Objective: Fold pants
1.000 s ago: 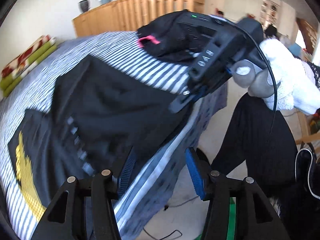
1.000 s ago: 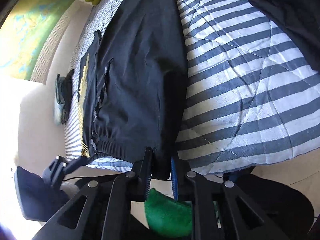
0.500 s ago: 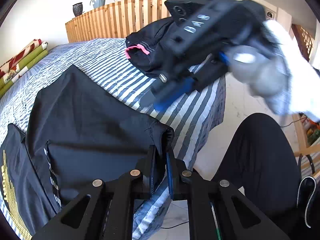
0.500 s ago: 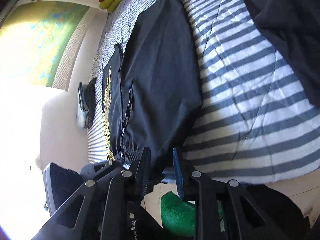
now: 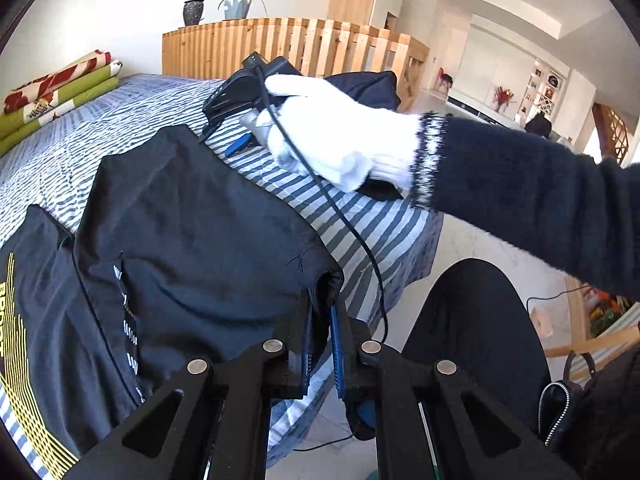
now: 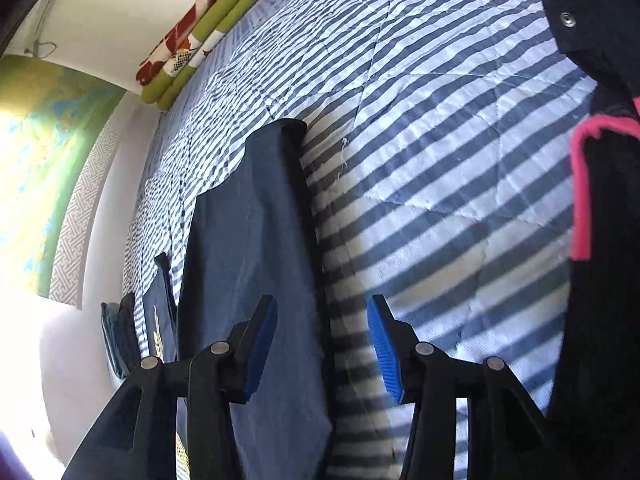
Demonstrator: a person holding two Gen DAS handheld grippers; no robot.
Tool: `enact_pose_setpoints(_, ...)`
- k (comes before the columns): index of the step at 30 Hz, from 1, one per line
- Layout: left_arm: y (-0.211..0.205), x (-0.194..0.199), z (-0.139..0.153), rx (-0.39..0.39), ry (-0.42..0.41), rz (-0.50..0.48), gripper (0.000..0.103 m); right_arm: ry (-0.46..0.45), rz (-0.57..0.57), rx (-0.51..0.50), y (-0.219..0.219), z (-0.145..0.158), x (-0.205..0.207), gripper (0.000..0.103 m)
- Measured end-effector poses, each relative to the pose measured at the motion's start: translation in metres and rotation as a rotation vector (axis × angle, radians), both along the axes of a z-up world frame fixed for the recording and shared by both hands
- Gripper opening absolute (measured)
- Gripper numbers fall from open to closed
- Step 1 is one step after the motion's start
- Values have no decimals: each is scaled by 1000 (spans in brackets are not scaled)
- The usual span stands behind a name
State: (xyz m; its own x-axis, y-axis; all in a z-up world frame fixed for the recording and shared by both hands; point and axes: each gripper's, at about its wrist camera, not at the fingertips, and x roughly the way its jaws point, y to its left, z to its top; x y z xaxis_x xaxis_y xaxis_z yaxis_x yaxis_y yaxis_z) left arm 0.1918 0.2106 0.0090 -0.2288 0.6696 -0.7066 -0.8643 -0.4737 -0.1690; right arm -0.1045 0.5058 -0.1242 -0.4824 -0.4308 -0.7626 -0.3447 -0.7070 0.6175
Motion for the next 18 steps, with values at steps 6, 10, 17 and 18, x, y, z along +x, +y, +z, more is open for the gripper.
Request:
enact_pose_setpoints(6,-24,-2,4,52,-55,20,7,-9,-26,15,-2,-9,-25,1)
enact_pose_setpoints(10,-51,-5,3,92,-69,74,7,35,-32,106,-20,22,-35,1)
enact_pose_setpoints(17,-129,-6,-3,135,-75,240,7,143,93,289,-117,96,-71,1)
enact_pose_setpoints(18,-142,-5,-4,144,-76,269,7,151,121,307,-136,102,-75,1)
